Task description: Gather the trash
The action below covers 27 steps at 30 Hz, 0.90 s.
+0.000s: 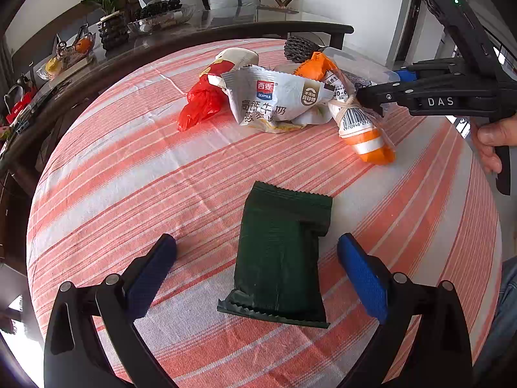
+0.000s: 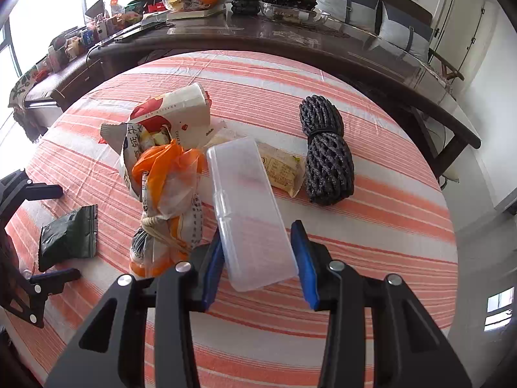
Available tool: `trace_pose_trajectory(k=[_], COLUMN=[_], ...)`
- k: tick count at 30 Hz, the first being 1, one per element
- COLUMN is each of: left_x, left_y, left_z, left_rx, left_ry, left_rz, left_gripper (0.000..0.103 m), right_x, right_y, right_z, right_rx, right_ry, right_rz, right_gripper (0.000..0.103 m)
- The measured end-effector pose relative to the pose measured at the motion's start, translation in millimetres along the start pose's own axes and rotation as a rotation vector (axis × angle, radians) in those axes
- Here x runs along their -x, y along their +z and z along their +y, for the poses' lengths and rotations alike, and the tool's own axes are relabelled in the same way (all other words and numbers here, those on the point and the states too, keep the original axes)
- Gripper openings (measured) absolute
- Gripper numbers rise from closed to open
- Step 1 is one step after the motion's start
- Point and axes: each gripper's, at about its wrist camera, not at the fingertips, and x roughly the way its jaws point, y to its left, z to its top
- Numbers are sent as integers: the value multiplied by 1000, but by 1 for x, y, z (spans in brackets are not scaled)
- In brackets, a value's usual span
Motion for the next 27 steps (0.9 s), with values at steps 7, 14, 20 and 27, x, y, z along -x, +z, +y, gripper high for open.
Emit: trace_pose_trajectory(k=[7,14,20,27], left_x=[0,0,0,0], left_y=[0,0,0,-1], left_z=[0,0,0,1], left_rx=[0,0,0,0], left_ry=[0,0,0,0], left_rz=[0,0,-1,-1], left_gripper=[97,97,97,97], right_x=[32,54,65,47], right_y=[-72,-119,-118,-94], right_z=[-43,-87,-85,-26], right_rx=[-520,-669,-563,-337], right_ry=[386,349,173,80], right_rz=[10,-8,-4,38], right_gripper=[34,47,75,92])
